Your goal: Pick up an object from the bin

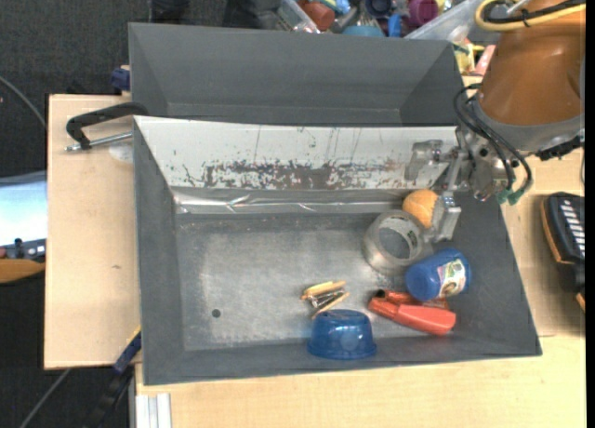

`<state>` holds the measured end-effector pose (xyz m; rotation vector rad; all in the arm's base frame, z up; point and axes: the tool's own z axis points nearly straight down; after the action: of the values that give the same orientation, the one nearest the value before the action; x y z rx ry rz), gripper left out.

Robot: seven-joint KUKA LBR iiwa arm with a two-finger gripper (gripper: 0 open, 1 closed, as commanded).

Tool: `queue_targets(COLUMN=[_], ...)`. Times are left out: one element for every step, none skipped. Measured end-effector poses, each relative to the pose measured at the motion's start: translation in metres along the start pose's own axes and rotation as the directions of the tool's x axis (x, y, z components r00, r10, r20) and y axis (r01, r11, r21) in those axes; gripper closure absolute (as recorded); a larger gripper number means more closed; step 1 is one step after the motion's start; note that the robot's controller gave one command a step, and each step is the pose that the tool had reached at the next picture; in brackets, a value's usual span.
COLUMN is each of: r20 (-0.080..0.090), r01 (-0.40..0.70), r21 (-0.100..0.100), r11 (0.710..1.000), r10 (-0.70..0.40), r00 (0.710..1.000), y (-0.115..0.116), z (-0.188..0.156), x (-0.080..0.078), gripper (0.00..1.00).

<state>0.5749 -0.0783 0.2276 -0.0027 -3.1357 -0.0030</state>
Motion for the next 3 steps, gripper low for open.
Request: queue_targets(r20=[0.009,0.012,0.006], r01=[0.002,0.003,-0.108], r21=[0.001,0.001,-0.001], r11=[1.0,1.0,0.994], r10=[-0.002,-0.003,0.108], r00=[1.0,1.0,0.994], y=[0.0,-0.009,-0.022], z=[-0.005,0.039,0.085], x=[-0.001,0.022,0.028], gripper=[0.0,0.0,0.0])
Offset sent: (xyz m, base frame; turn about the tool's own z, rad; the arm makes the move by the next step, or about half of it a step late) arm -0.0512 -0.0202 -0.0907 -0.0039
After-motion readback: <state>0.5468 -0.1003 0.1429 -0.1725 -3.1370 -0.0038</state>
